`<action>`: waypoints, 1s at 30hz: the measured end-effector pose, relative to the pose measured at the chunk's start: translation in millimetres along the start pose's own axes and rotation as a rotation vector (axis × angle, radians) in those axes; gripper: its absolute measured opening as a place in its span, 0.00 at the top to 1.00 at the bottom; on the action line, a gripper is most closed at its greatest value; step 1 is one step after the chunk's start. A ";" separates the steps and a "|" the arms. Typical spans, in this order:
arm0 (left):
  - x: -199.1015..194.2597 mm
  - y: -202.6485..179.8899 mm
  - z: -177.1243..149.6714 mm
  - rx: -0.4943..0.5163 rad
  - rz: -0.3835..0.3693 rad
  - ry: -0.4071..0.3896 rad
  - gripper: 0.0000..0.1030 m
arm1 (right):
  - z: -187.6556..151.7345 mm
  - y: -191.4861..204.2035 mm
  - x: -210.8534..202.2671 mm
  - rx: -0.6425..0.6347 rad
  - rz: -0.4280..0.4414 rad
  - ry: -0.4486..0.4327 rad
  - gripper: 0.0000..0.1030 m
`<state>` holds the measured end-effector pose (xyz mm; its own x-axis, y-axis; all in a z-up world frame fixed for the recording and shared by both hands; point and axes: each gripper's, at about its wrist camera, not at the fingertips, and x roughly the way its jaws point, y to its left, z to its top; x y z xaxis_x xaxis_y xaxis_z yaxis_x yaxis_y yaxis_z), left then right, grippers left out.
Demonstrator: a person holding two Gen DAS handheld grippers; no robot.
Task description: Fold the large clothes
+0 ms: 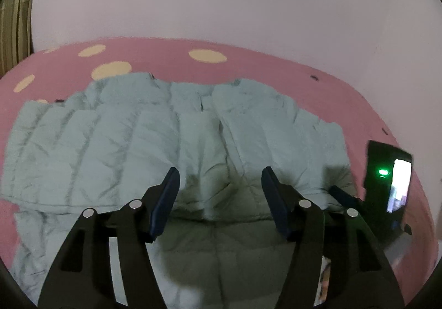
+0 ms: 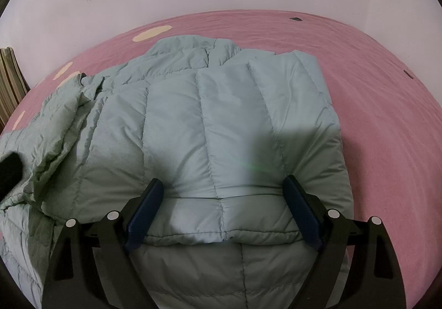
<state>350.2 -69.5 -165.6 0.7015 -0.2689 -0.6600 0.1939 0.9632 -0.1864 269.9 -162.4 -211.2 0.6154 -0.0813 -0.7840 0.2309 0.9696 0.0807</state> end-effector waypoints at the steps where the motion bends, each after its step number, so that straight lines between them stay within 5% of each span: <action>1: -9.1 4.4 0.0 0.008 0.005 -0.008 0.39 | 0.5 0.8 -0.3 -0.001 -0.002 0.001 0.15; 9: -63.8 88.2 -4.5 -0.018 0.192 -0.063 0.33 | 5.6 6.4 -24.8 -0.011 -0.026 -0.053 0.16; 14: -75.4 160.1 -13.4 -0.136 0.309 -0.044 0.33 | 13.8 35.9 -52.6 -0.021 0.063 -0.108 0.16; 19: -87.4 205.4 -20.1 -0.217 0.373 -0.044 0.33 | 21.2 98.2 -33.2 -0.052 0.187 -0.037 0.17; 21: -89.8 214.0 -21.3 -0.220 0.385 -0.043 0.33 | 22.4 112.8 -18.6 -0.057 0.203 0.009 0.24; 23: -87.7 220.2 -21.8 -0.221 0.396 -0.036 0.33 | 19.9 124.0 3.6 -0.047 0.225 0.105 0.54; 25: -87.8 226.5 -22.4 -0.227 0.397 -0.029 0.33 | 19.1 127.7 11.4 -0.029 0.257 0.138 0.70; 28: -90.5 230.3 -18.3 -0.232 0.398 -0.035 0.33 | 25.9 122.7 -6.6 -0.024 0.271 0.082 0.90; 30: -92.4 229.9 -13.7 -0.228 0.400 -0.045 0.33 | 33.3 111.0 -22.8 -0.012 0.259 0.029 0.92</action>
<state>320.6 176.7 -157.4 0.7205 0.1294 -0.6813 -0.2508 0.9646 -0.0820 306.6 -60.6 -163.9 0.6311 0.1761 -0.7555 0.0599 0.9599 0.2738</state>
